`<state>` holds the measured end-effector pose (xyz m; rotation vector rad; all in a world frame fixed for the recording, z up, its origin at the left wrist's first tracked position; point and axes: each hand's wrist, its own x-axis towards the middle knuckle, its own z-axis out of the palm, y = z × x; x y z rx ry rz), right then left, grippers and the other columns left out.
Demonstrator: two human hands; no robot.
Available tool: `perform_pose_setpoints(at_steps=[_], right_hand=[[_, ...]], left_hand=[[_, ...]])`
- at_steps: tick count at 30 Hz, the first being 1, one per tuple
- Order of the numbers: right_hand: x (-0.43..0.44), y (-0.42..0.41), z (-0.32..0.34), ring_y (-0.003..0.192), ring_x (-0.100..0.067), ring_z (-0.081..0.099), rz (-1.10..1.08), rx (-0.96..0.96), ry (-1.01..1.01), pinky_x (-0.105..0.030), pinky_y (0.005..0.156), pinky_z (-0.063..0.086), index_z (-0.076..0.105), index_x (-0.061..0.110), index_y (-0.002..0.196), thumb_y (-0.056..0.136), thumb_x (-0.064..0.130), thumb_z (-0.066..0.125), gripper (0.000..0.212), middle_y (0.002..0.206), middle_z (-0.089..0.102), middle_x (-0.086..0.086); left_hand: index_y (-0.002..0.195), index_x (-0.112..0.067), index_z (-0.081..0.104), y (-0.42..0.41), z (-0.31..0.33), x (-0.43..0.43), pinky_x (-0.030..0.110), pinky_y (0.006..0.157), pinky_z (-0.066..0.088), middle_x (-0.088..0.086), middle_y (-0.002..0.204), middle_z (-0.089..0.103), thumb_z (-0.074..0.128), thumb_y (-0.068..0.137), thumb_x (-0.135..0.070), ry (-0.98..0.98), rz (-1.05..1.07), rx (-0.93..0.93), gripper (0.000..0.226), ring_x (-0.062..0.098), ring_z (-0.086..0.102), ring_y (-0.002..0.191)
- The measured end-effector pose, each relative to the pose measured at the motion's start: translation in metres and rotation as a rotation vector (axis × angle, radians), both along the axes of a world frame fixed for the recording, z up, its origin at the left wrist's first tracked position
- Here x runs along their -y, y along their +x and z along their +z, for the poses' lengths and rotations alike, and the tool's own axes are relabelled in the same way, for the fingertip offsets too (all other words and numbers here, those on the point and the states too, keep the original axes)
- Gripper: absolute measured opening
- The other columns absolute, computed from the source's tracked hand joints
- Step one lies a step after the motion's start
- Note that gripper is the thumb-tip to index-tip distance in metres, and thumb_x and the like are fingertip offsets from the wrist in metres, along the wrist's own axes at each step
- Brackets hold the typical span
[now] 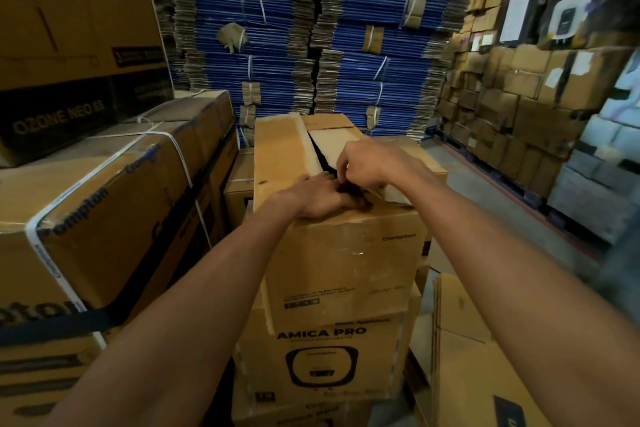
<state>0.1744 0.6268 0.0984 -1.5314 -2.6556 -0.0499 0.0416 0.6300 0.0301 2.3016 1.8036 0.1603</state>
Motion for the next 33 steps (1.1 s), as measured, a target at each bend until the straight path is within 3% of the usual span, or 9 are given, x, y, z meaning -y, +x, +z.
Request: perform_pose_setpoints(at_steps=[2, 6, 10, 14, 17, 21, 26, 30, 33], right_hand=[[-0.002, -0.001, -0.003, 0.085, -0.021, 0.061, 0.001, 0.024, 0.023, -0.031, 0.054, 0.041, 0.076, 0.023, 0.104, 0.097, 0.014, 0.049, 0.029, 0.102, 0.065, -0.004], [-0.006, 0.011, 0.008, 0.084, -0.022, 0.059, 0.009, -0.078, 0.013, -0.037, 0.067, 0.05, 0.075, 0.021, 0.103, 0.098, 0.01, 0.049, 0.029, 0.108, 0.055, -0.006], [-0.022, 0.019, 0.023, 0.092, -0.026, 0.062, -0.011, -0.15, 0.056, -0.043, 0.082, 0.057, 0.074, 0.02, 0.09, 0.095, 0.008, 0.056, 0.022, 0.11, 0.054, -0.006], [-0.043, 0.028, 0.033, 0.09, -0.023, 0.068, -0.019, -0.205, 0.031, -0.041, 0.078, 0.062, 0.073, 0.025, 0.077, 0.091, 0.005, 0.062, 0.026, 0.102, 0.069, -0.002], [-0.052, 0.04, 0.043, 0.095, -0.022, 0.065, -0.036, -0.253, -0.007, -0.035, 0.073, 0.057, 0.074, 0.024, 0.082, 0.093, 0.004, 0.061, 0.027, 0.103, 0.067, -0.001], [-0.062, 0.052, 0.056, 0.086, -0.02, 0.061, -0.044, -0.299, -0.065, -0.029, 0.06, 0.046, 0.076, 0.021, 0.085, 0.094, 0.002, 0.061, 0.026, 0.097, 0.068, -0.003], [-0.072, 0.069, 0.062, 0.086, -0.021, 0.063, -0.015, -0.442, -0.296, -0.031, 0.071, 0.05, 0.078, 0.018, 0.091, 0.095, 0.007, 0.064, 0.018, 0.1, 0.074, -0.007], [-0.073, 0.034, 0.048, 0.072, -0.015, 0.06, 0.135, -0.098, -0.28, -0.036, 0.075, 0.051, 0.068, 0.022, 0.076, 0.097, 0.012, 0.061, 0.024, 0.084, 0.067, -0.002], [-0.07, 0.011, 0.042, 0.08, -0.016, 0.063, 0.205, 0.087, -0.331, -0.038, 0.084, 0.053, 0.066, 0.024, 0.087, 0.102, 0.019, 0.055, 0.019, 0.093, 0.068, -0.001]], left_hand=[[0.132, -0.046, 0.059, 0.008, 0.007, -0.005, 0.054, 0.115, 0.025, -0.007, 0.142, 0.057, 0.053, 0.064, -0.087, -0.091, 0.039, 0.079, 0.079, 0.02, 0.047, 0.132], [0.112, -0.03, 0.071, 0.011, 0.016, -0.019, 0.044, 0.102, 0.048, -0.003, 0.113, 0.068, 0.08, 0.046, -0.071, -0.045, 0.159, 0.235, 0.079, 0.021, 0.06, 0.109], [0.118, -0.025, 0.061, 0.018, 0.027, -0.016, 0.043, 0.106, 0.033, 0.002, 0.119, 0.055, 0.089, 0.053, -0.066, 0.202, 0.259, 0.095, 0.082, 0.025, 0.047, 0.117], [0.136, -0.023, 0.055, 0.015, 0.029, -0.003, 0.04, 0.102, 0.026, 0.003, 0.13, 0.053, 0.094, 0.056, -0.053, 0.322, 0.288, 0.238, 0.094, 0.024, 0.043, 0.128], [0.132, -0.022, 0.058, 0.013, 0.033, 0.008, 0.035, 0.09, 0.025, 0.003, 0.127, 0.054, 0.095, 0.059, -0.043, 0.468, 0.308, 0.341, 0.085, 0.023, 0.047, 0.124], [0.125, -0.022, 0.061, 0.018, 0.046, 0.024, 0.033, 0.088, 0.022, 0.0, 0.123, 0.057, 0.095, 0.063, -0.035, 0.589, 0.337, 0.428, 0.073, 0.02, 0.049, 0.12], [0.11, -0.025, 0.062, 0.035, 0.057, 0.06, 0.031, 0.083, 0.017, -0.011, 0.105, 0.054, 0.092, 0.067, -0.027, 0.738, 0.236, 0.42, 0.052, 0.01, 0.047, 0.105], [0.112, -0.015, 0.063, 0.059, 0.054, 0.089, 0.038, 0.084, 0.036, 0.003, 0.103, 0.066, 0.08, 0.072, -0.015, 0.993, 0.155, 0.096, 0.044, 0.022, 0.061, 0.096], [0.129, -0.013, 0.061, 0.045, 0.049, 0.101, 0.034, 0.069, 0.044, 0.005, 0.103, 0.071, 0.079, 0.083, -0.026, 0.959, 0.142, -0.033, 0.051, 0.023, 0.067, 0.084]])
